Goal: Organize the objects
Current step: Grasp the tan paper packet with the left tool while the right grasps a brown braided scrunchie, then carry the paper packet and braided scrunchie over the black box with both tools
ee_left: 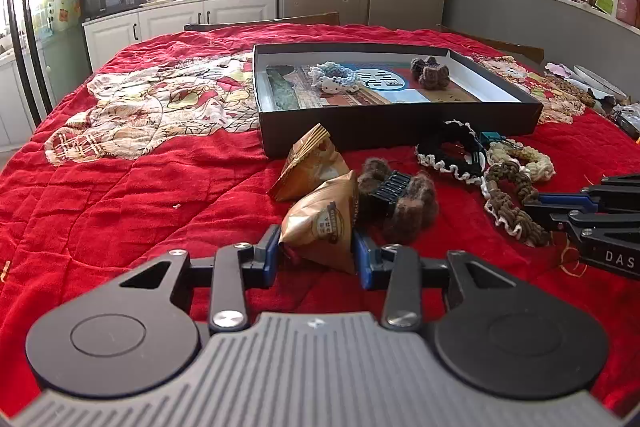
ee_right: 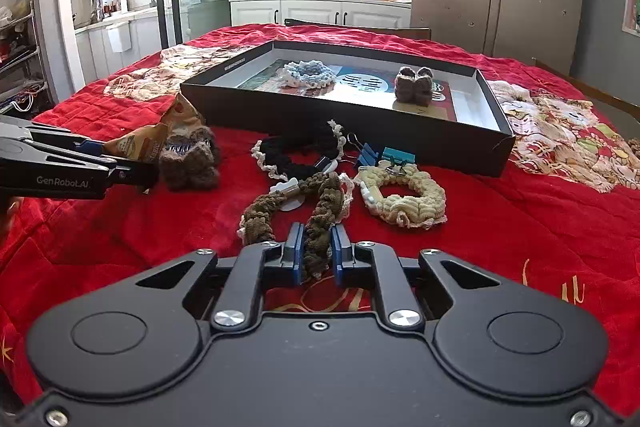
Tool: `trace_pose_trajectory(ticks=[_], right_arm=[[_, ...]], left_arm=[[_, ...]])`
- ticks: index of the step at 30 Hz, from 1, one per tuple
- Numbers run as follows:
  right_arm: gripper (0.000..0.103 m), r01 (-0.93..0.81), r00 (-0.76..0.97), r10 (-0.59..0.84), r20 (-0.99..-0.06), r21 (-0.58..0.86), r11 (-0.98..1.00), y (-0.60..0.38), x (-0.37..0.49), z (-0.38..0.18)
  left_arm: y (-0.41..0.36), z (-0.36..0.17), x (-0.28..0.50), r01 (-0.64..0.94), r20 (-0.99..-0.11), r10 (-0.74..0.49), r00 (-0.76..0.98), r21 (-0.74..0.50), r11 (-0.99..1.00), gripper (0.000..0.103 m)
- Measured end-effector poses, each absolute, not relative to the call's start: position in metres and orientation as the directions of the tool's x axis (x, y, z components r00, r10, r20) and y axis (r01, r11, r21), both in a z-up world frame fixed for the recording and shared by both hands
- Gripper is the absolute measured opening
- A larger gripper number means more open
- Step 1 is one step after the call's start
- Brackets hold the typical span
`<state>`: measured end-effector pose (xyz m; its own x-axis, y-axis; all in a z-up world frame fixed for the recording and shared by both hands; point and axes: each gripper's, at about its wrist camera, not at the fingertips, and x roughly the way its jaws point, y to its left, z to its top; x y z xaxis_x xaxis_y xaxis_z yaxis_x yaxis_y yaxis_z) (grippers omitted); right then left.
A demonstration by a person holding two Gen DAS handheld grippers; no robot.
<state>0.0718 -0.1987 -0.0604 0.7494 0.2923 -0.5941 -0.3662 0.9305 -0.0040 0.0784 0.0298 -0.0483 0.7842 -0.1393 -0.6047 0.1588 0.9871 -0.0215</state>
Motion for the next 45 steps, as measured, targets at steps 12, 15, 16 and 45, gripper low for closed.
trace_pose_trajectory(ticks=[12, 15, 16, 45], right_arm=[[0.011, -0.375, 0.748, 0.3, -0.593, -0.004, 0.927, -0.198, 0.07, -0.061], [0.01, -0.376, 0.749, 0.3, -0.591, -0.006, 0.926, -0.199, 0.07, -0.06], [0.01, -0.377, 0.749, 0.301, -0.59, -0.007, 0.926, -0.199, 0.069, -0.06], [0.009, -0.398, 0.798, 0.322, -0.509, -0.045, 0.916, -0.204, 0.052, -0.025]], left_arm=[[0.031, -0.048, 0.079, 0.16, -0.6, -0.141, 0.788, -0.022, 0.987, 0.039], [0.031, -0.048, 0.078, 0.158, -0.598, -0.142, 0.789, -0.025, 0.987, 0.038], [0.032, -0.048, 0.077, 0.158, -0.597, -0.142, 0.79, -0.024, 0.987, 0.038], [0.027, -0.01, 0.053, 0.199, -0.519, -0.185, 0.835, -0.03, 0.98, 0.038]])
